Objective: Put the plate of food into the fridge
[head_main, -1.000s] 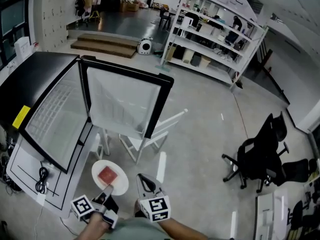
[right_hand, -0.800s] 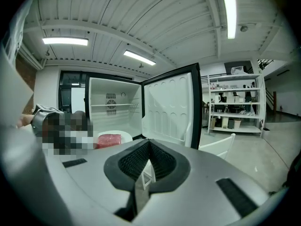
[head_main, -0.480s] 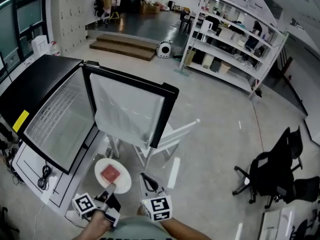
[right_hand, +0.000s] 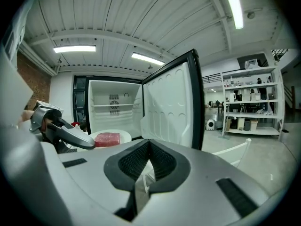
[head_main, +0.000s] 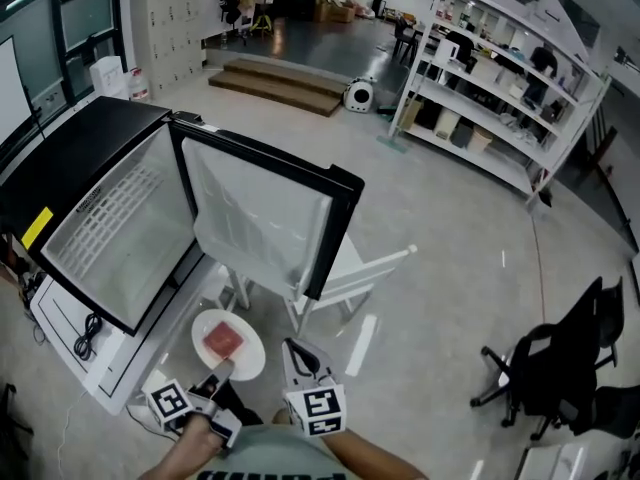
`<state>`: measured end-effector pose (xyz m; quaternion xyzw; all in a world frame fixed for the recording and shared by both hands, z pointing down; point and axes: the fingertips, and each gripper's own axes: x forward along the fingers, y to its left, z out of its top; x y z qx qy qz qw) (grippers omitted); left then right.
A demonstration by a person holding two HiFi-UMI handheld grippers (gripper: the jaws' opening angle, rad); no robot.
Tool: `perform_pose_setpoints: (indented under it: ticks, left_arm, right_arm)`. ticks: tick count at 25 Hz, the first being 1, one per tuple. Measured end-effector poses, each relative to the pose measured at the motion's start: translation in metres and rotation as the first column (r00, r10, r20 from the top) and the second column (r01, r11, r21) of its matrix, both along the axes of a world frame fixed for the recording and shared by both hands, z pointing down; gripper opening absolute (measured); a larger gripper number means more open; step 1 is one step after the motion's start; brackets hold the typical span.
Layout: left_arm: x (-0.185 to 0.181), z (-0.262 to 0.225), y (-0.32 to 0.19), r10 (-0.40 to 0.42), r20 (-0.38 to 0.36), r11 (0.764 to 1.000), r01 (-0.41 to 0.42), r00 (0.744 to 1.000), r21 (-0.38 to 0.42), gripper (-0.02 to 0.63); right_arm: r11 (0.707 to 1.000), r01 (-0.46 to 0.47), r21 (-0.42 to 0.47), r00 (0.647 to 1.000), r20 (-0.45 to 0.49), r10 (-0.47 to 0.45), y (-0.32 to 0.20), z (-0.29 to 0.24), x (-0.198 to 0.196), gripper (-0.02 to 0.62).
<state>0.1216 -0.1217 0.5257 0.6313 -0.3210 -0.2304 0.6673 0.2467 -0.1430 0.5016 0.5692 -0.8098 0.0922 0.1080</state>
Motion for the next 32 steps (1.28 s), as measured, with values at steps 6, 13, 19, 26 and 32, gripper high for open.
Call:
perform_pose_setpoints:
  ticks: [6, 13, 19, 26, 32]
  left_arm:
    - [-0.005, 0.002, -0.012, -0.041, 0.004, 0.999, 0.041, 0.999, -0.007, 0.048]
    - [-0.031, 0.01, -0.042, -0.08, 0.02, 0.997, 0.08, 0.997, -0.022, 0.049]
    - [-0.046, 0.007, -0.081, -0.104, 0.011, 0.995, 0.104, 0.995, 0.001, 0.049]
    - [-0.072, 0.009, -0.114, -0.161, 0.003, 0.987, 0.161, 0.987, 0.005, 0.048]
    - [-0.091, 0.016, -0.144, -0.215, -0.025, 0.976, 0.216, 0.976, -0.001, 0.048]
  right_arm:
    - [0.999, 0.037, -0.01, 0.999, 0.034, -0.037, -0.012, 0.0, -0.009, 0.005]
    - [0.997, 0.076, -0.023, 0.997, 0.012, -0.076, -0.044, 0.002, -0.031, 0.005]
    - [0.996, 0.094, -0.002, 0.995, -0.01, -0.094, -0.079, -0.01, -0.046, 0.005]
    - [0.994, 0.114, -0.004, 0.993, -0.029, -0.114, -0.101, -0.015, -0.064, 0.005]
    - [0.992, 0.123, -0.002, 0.99, -0.063, -0.123, -0.115, -0.014, -0.074, 0.005]
